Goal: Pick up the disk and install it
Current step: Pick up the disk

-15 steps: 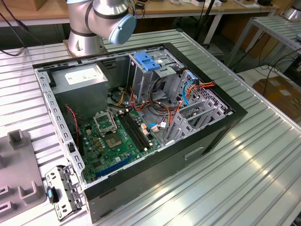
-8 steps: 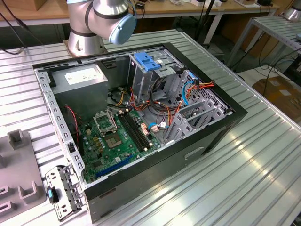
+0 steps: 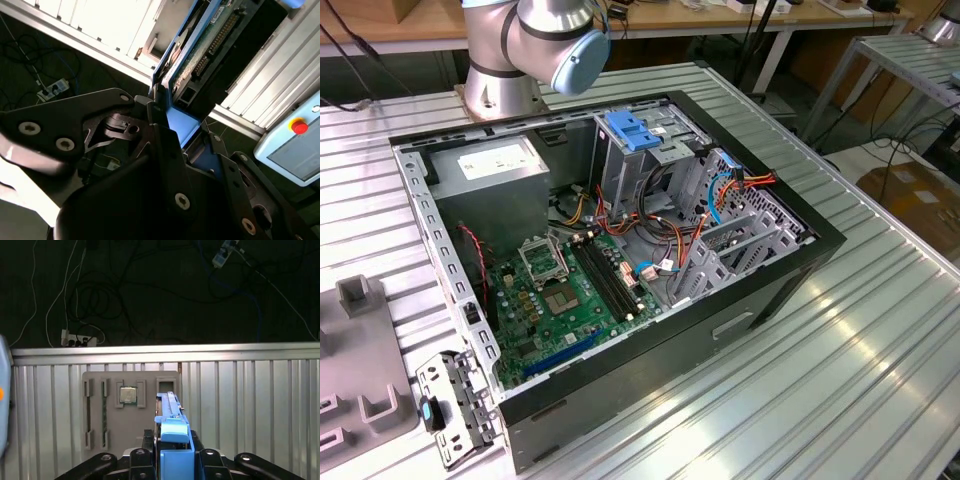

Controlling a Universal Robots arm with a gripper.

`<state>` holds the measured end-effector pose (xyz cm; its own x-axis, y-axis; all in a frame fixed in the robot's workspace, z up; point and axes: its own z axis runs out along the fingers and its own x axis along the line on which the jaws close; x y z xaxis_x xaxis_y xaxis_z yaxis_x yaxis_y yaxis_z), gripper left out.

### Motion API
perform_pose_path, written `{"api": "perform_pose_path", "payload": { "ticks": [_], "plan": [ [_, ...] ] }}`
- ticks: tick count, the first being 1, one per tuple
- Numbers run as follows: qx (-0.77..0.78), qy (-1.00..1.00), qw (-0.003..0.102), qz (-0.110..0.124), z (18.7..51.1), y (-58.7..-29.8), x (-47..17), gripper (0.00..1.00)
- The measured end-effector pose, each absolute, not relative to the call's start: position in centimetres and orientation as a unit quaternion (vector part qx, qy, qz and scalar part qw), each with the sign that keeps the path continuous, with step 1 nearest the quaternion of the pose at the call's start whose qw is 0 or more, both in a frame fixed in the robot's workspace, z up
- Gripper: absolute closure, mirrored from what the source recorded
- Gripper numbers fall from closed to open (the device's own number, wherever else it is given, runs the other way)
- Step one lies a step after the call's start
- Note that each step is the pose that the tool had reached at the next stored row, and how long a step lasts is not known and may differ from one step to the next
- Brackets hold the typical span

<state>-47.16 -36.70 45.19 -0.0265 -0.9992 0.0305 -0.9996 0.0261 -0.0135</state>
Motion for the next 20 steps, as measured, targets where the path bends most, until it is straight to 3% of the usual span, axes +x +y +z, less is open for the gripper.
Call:
{"api": "perform_pose_path", "payload": {
  "ticks": [20],
  "plan": [
    [0.698,-0.716,0.007,0.015,46.8,-36.7,-47.2,0.63]
  ]
}}
